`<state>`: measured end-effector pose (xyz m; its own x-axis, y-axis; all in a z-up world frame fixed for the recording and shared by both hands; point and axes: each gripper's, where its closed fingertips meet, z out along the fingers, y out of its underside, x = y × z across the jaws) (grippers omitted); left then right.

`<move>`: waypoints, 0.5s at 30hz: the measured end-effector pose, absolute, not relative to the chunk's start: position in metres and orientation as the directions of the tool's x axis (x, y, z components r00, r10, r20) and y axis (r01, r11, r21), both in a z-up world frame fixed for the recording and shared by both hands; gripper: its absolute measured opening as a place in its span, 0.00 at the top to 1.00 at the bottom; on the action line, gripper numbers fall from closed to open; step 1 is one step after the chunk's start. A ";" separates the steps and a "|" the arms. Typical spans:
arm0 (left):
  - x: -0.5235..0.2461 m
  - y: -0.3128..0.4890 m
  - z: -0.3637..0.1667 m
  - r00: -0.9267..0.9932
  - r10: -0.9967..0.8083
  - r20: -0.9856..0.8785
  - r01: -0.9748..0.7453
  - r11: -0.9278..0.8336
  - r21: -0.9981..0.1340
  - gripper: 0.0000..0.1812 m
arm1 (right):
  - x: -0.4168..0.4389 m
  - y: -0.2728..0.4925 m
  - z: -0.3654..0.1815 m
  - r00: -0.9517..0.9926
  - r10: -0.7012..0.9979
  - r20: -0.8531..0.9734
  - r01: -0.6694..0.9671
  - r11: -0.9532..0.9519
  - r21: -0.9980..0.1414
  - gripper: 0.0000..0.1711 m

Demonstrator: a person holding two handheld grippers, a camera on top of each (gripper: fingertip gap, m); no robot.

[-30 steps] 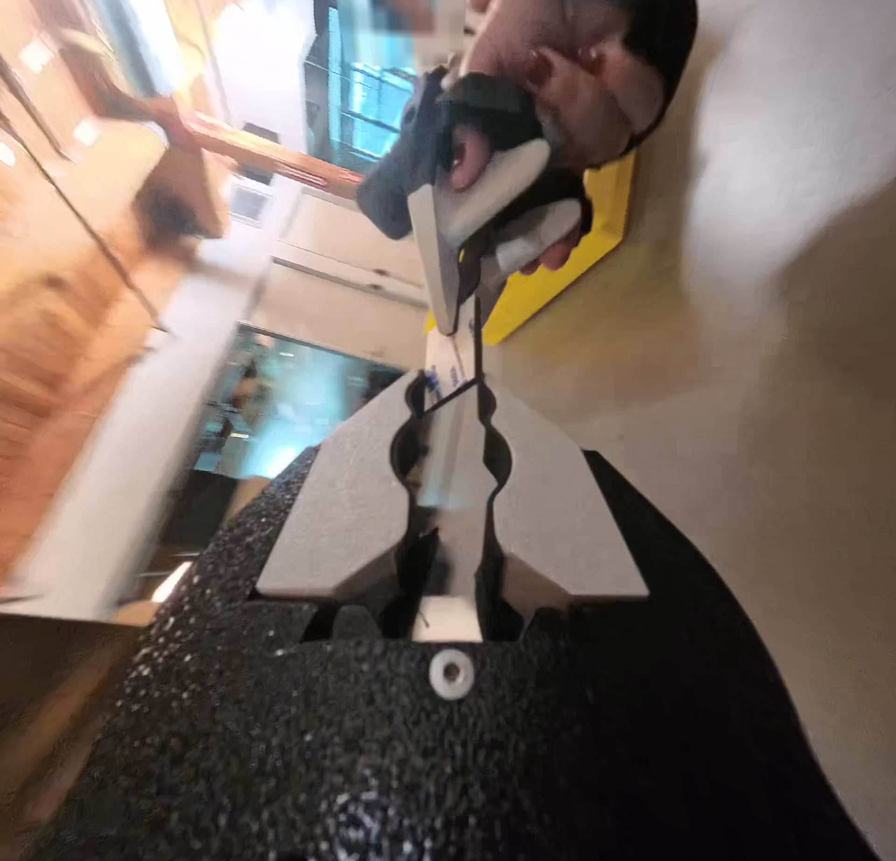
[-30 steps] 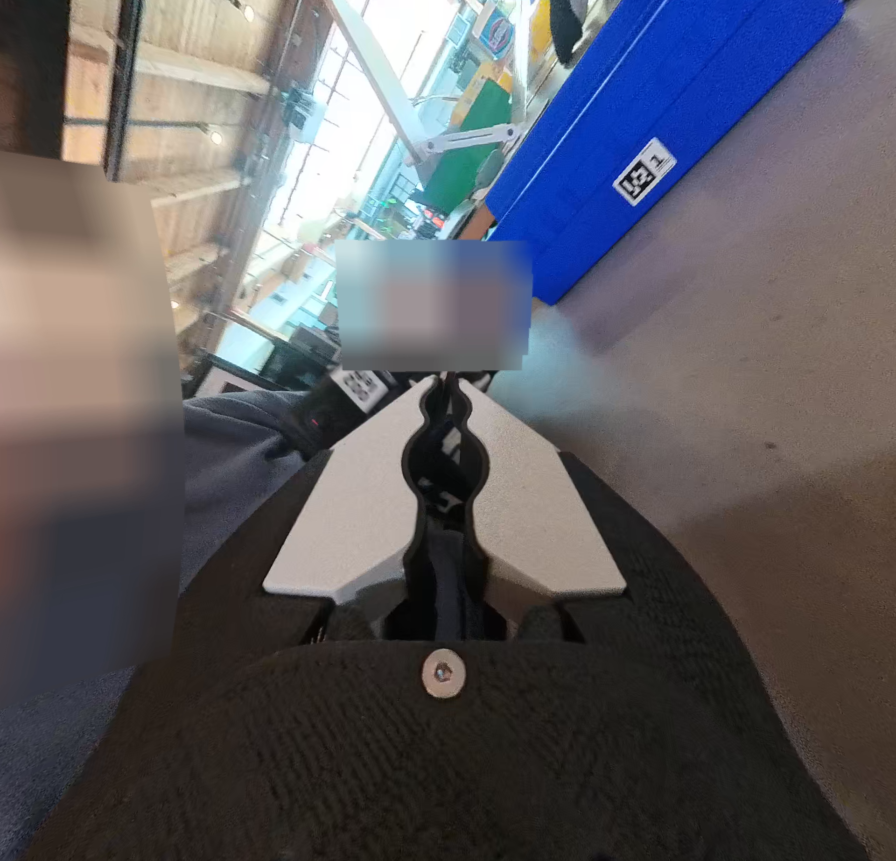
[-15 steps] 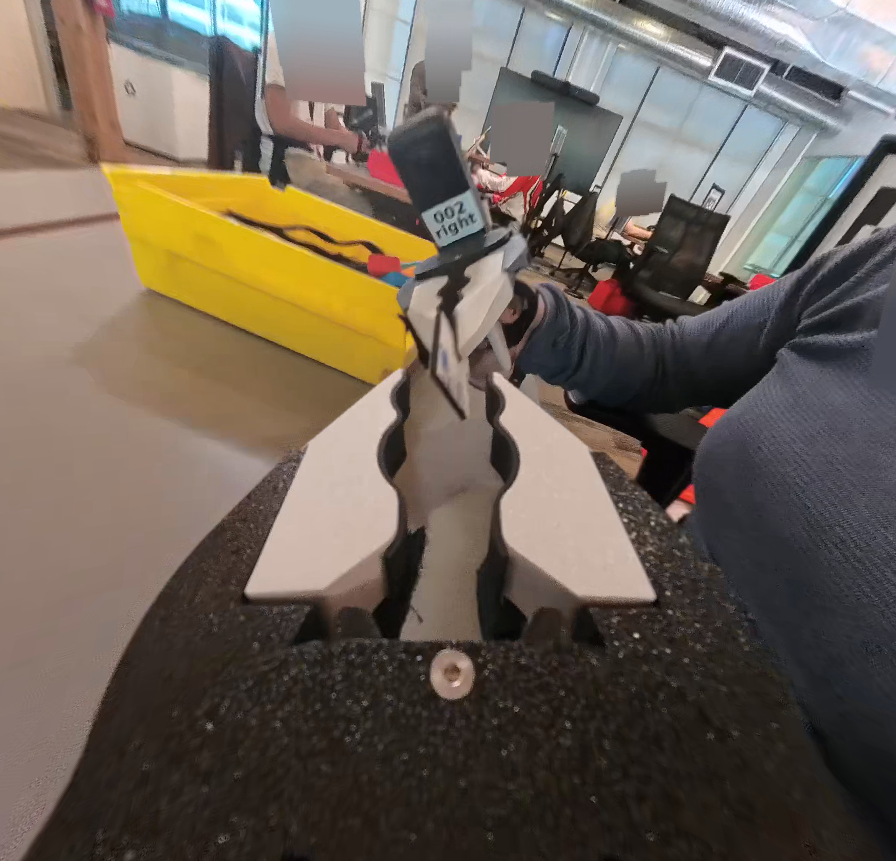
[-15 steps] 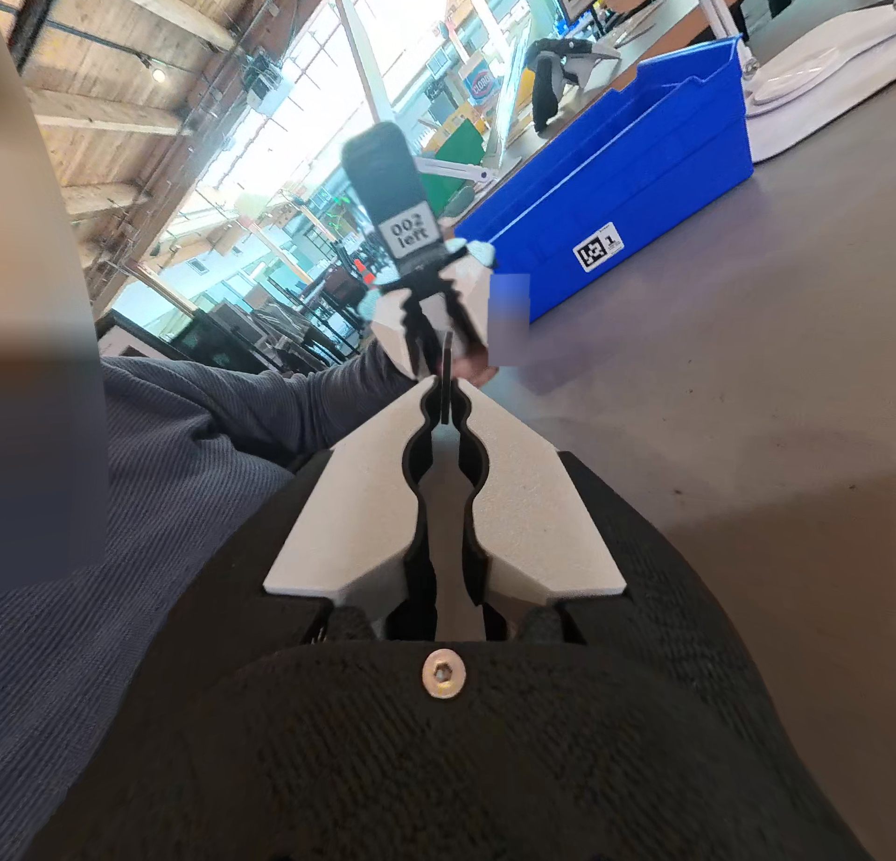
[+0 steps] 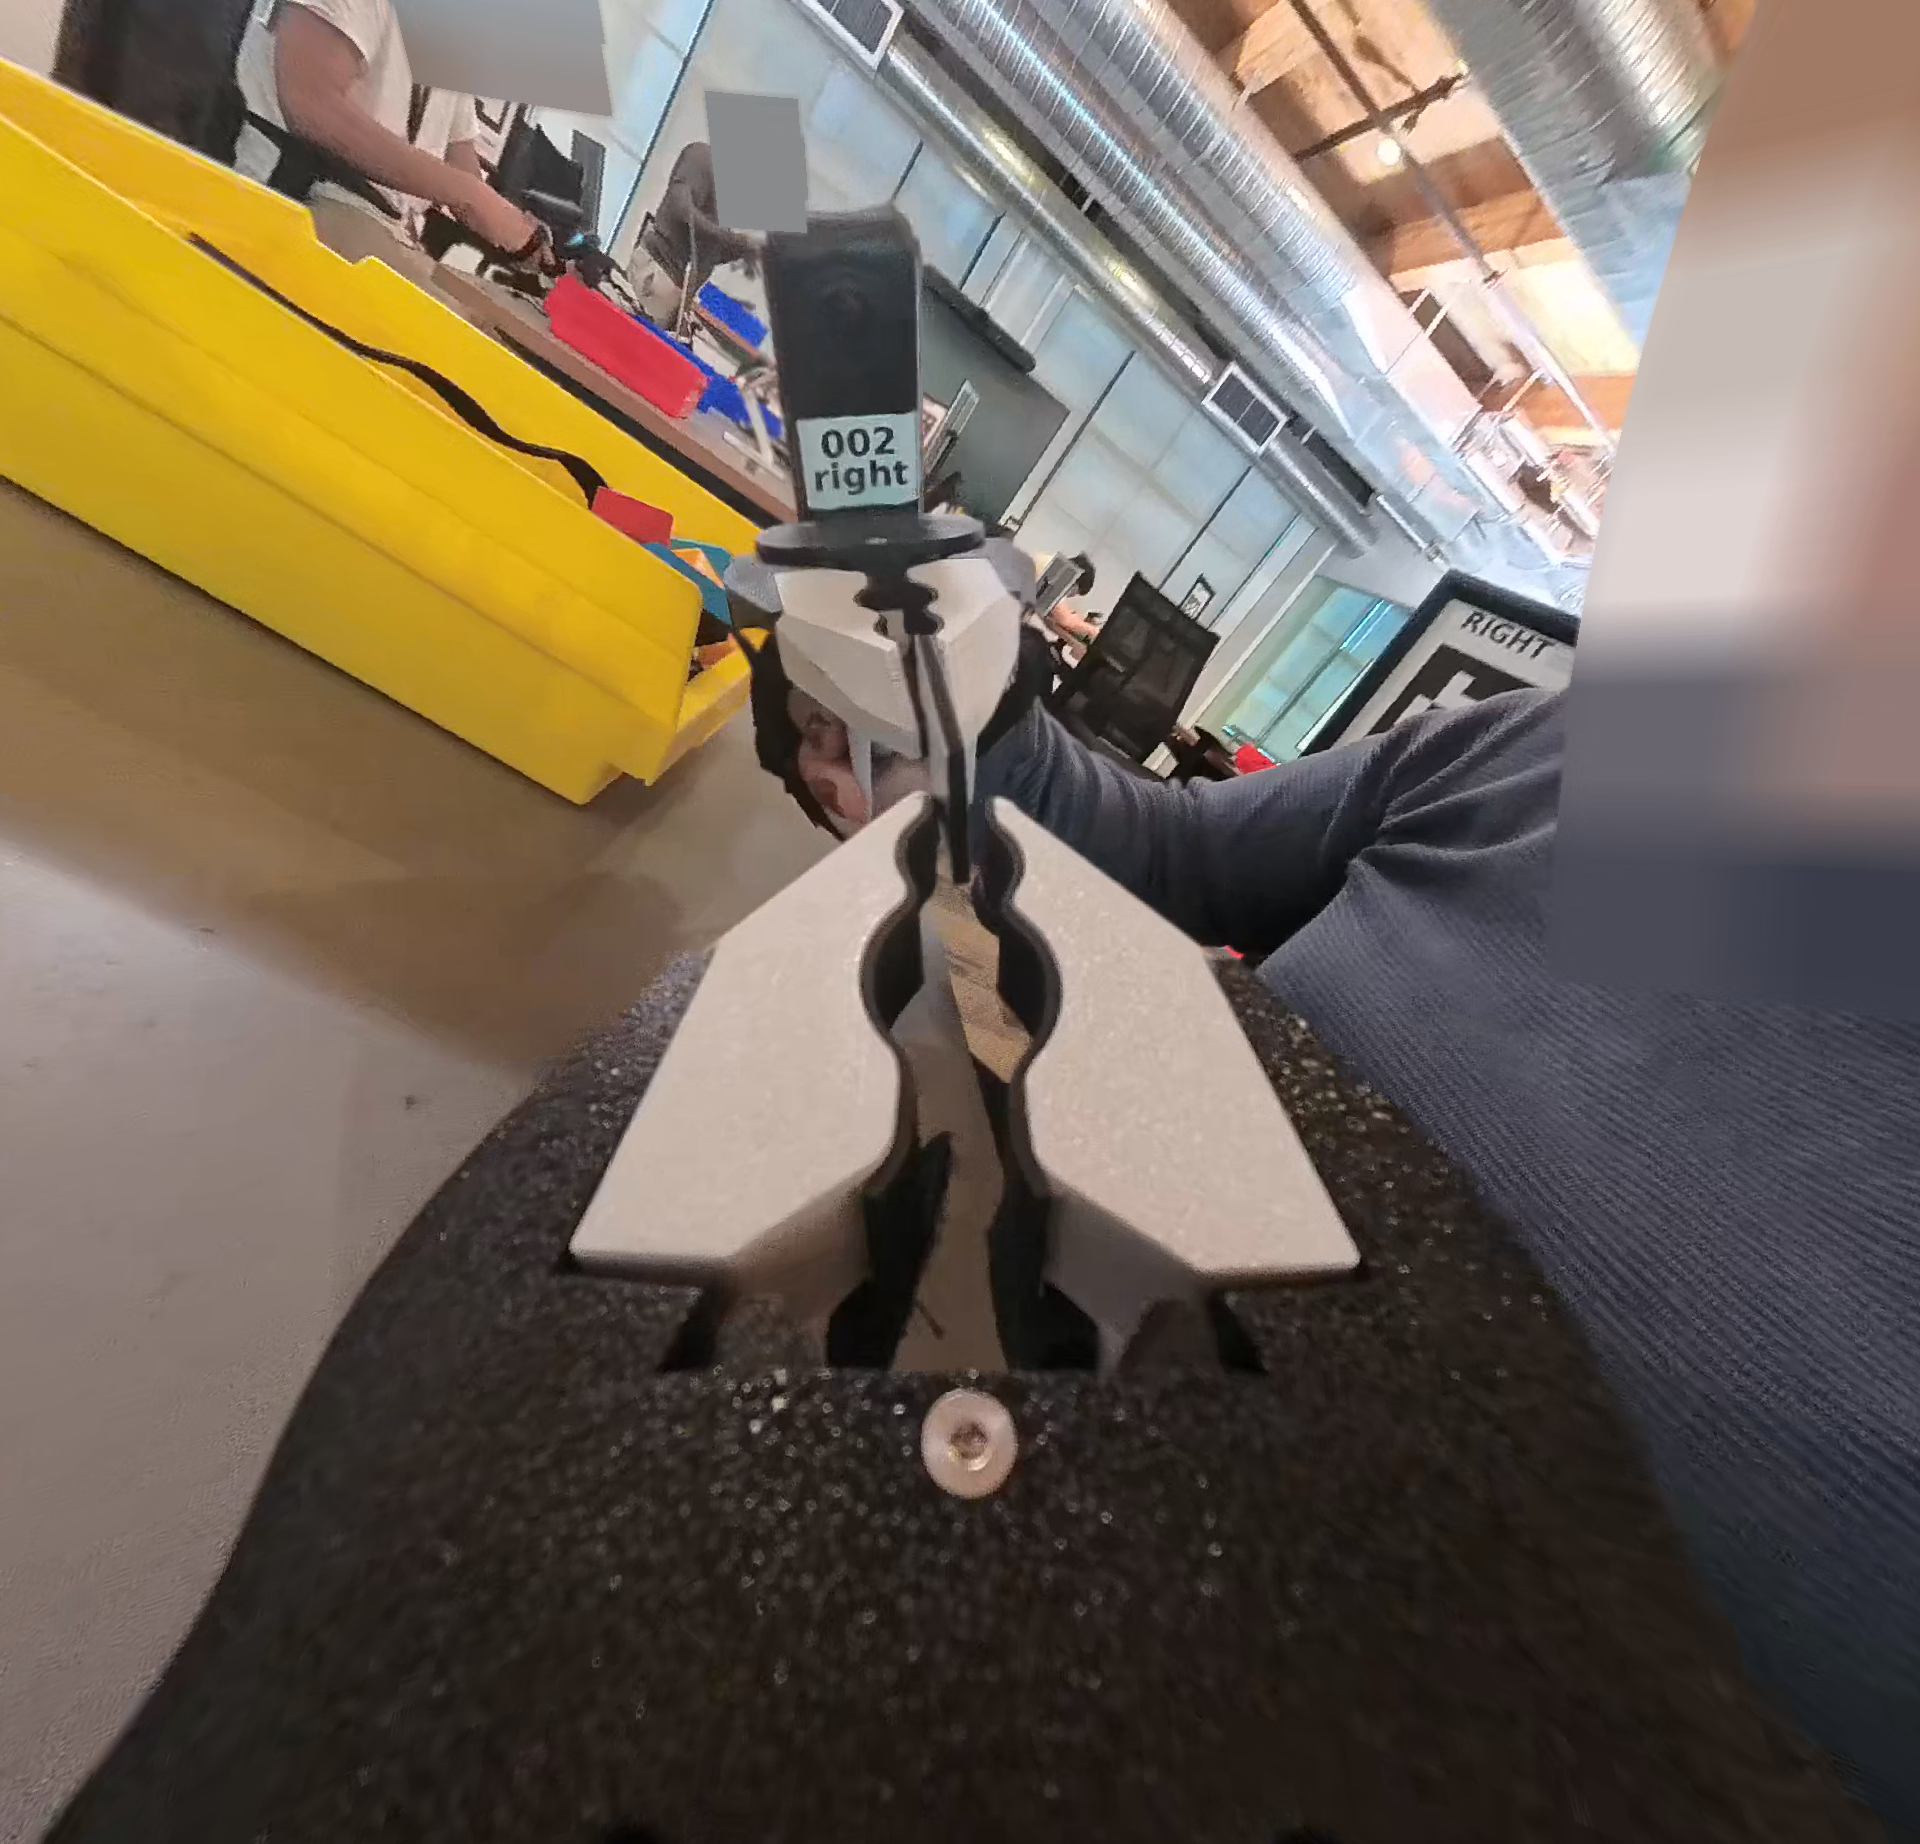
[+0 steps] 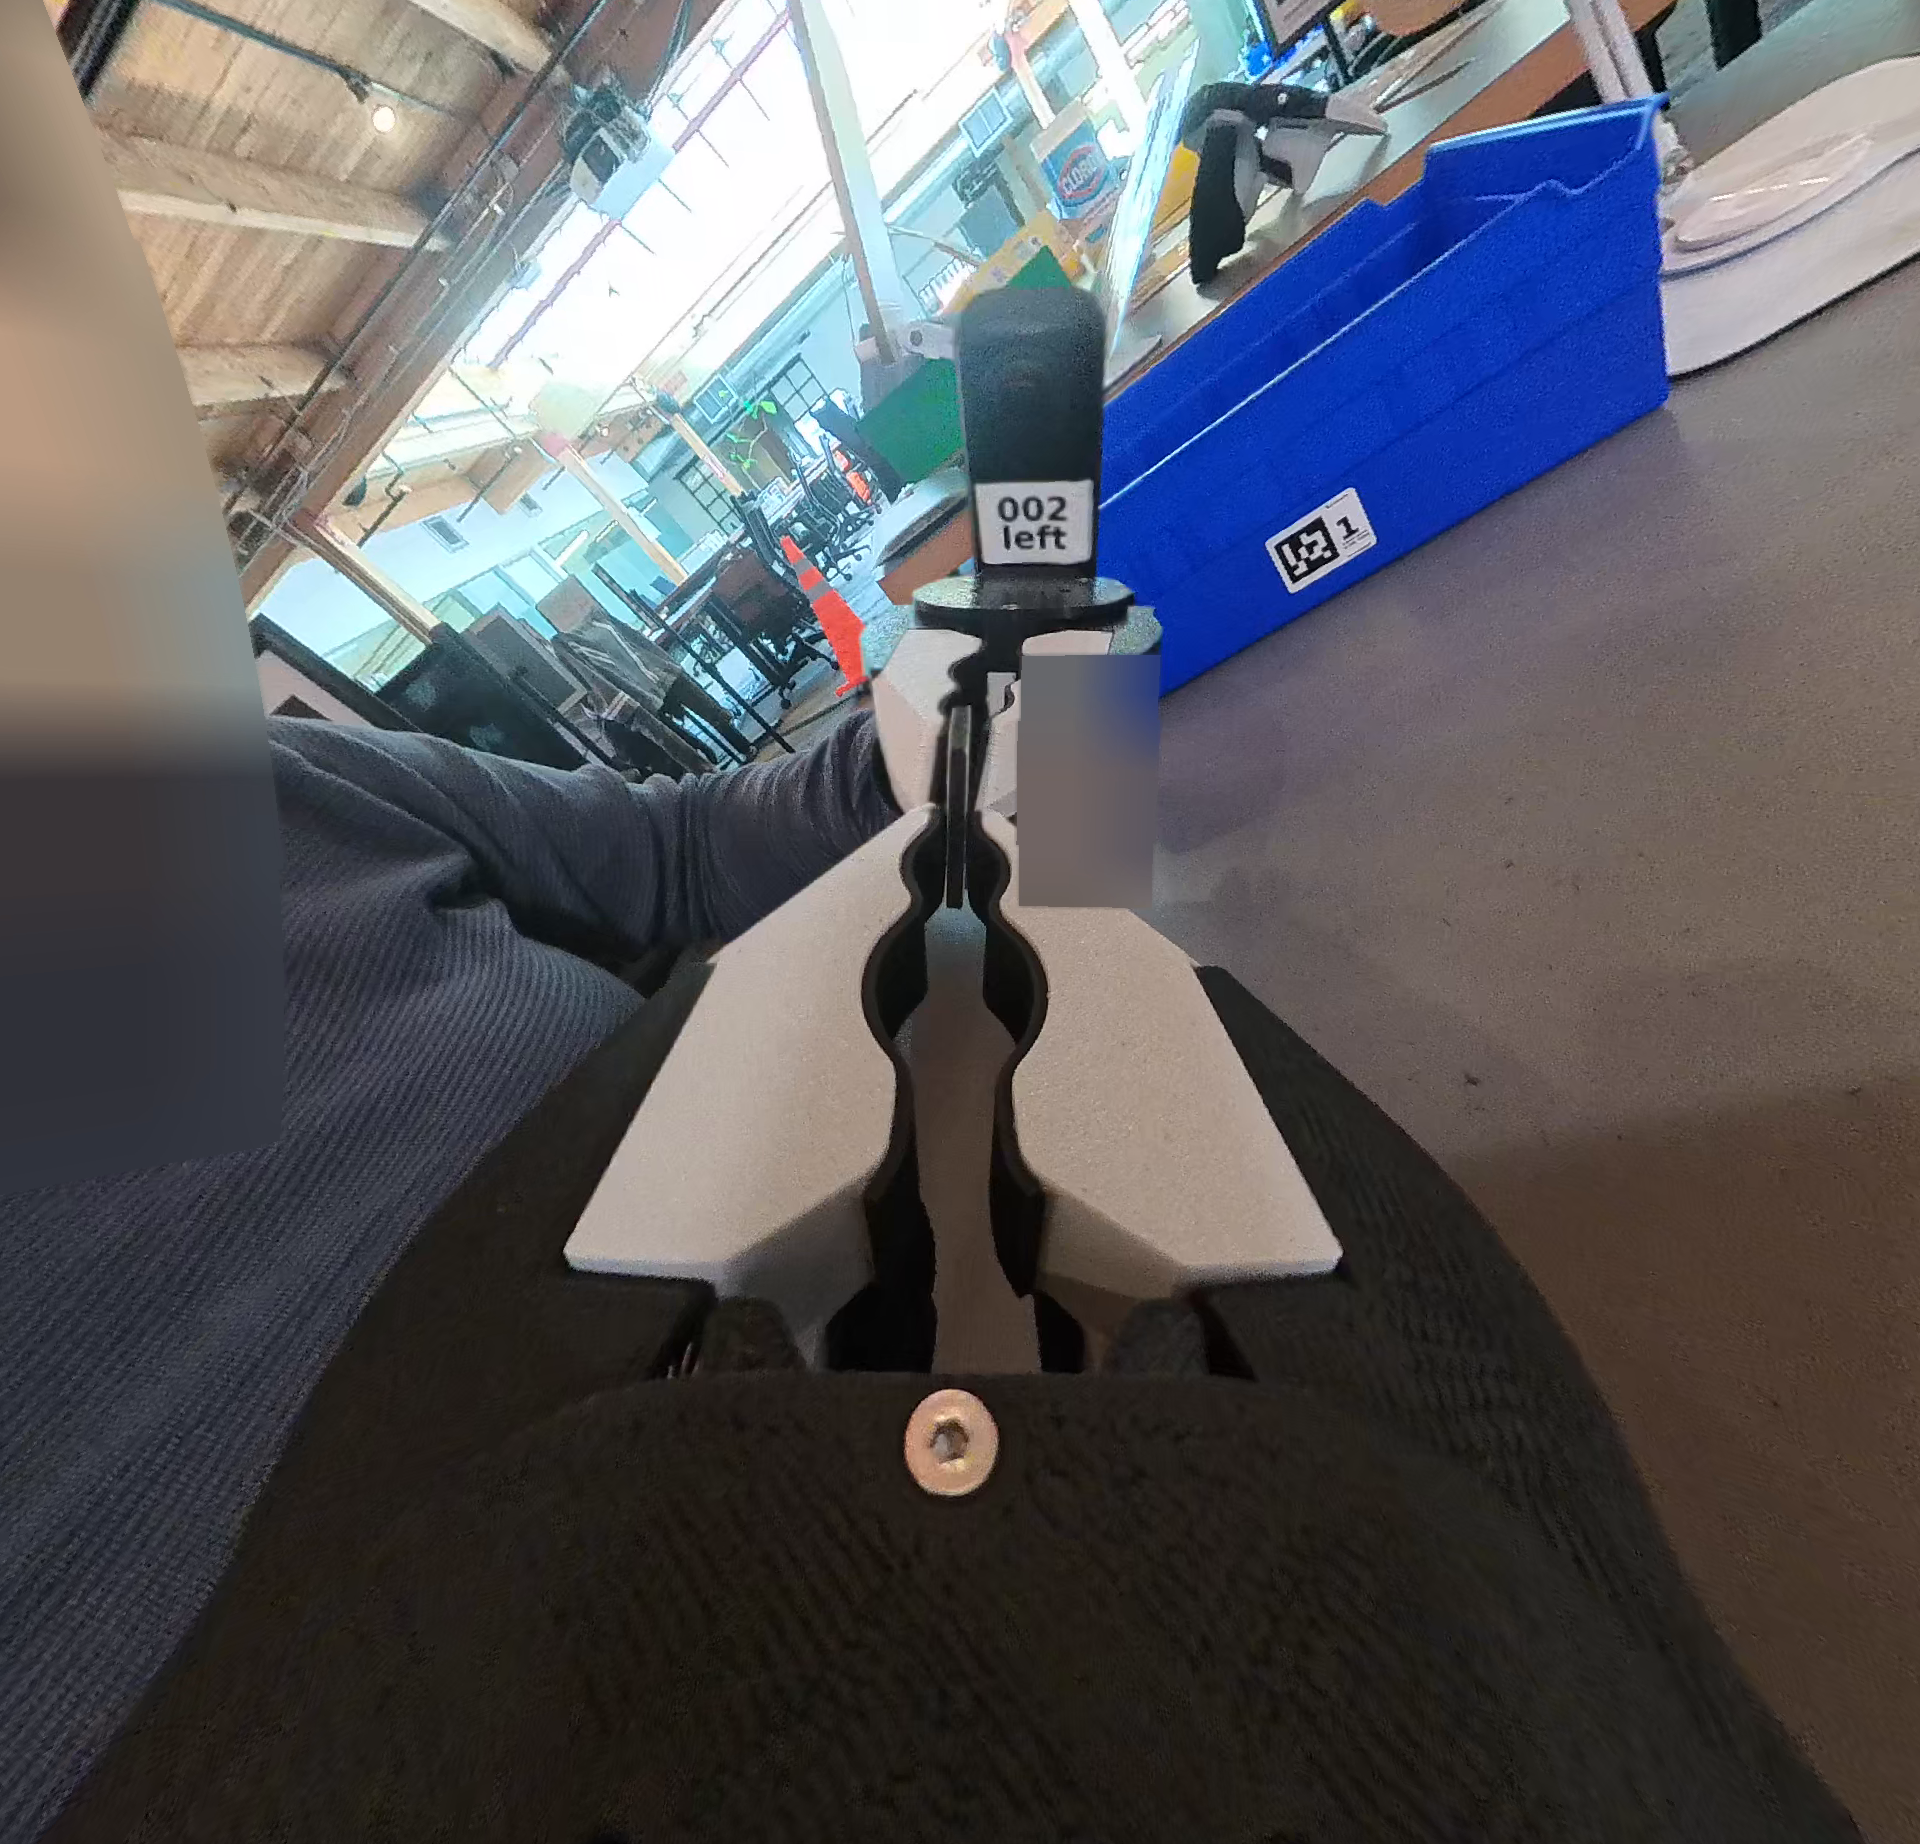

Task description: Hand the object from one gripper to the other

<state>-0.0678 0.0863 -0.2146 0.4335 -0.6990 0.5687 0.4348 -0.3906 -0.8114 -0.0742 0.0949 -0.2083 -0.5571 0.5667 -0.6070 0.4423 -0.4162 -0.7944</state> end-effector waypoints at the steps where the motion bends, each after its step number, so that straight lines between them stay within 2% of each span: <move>1: -0.068 0.086 -0.215 0.430 -0.699 0.571 0.439 -0.391 -0.809 0.98 | -0.074 0.094 -0.208 -0.561 0.571 -0.600 0.441 -0.407 -0.800 0.99; 4: -0.069 0.087 -0.217 0.471 -0.699 0.539 0.416 -0.362 -0.834 0.99 | -0.074 0.094 -0.209 -0.558 0.591 -0.583 0.437 -0.388 -0.812 0.99; 7: -0.071 0.089 -0.216 0.592 -0.695 0.407 0.316 -0.265 -0.911 0.99 | -0.076 0.095 -0.209 -0.532 0.610 -0.587 0.448 -0.386 -0.807 0.98; 9: -0.073 0.086 -0.207 0.667 -0.699 0.259 0.231 -0.138 -0.963 0.99 | -0.075 0.097 -0.211 -0.510 0.618 -0.598 0.476 -0.377 -0.795 0.89; 12: -0.076 0.084 -0.206 0.768 -0.639 -0.037 -0.026 0.027 -0.999 0.99 | -0.072 0.098 -0.210 -0.494 0.581 -0.647 0.516 -0.403 -0.756 0.81; 15: -0.072 0.083 -0.210 0.766 -0.540 -0.349 -0.320 0.151 -0.935 1.00 | -0.069 0.093 -0.205 -0.491 0.484 -0.724 0.560 -0.462 -0.688 0.80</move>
<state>-0.0722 0.0830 -0.2098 0.7658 -0.5399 -0.3494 -0.3200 0.1512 -0.9353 -0.0691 0.0935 -0.2048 -0.4907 0.4843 -0.7243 0.5595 -0.4621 -0.6880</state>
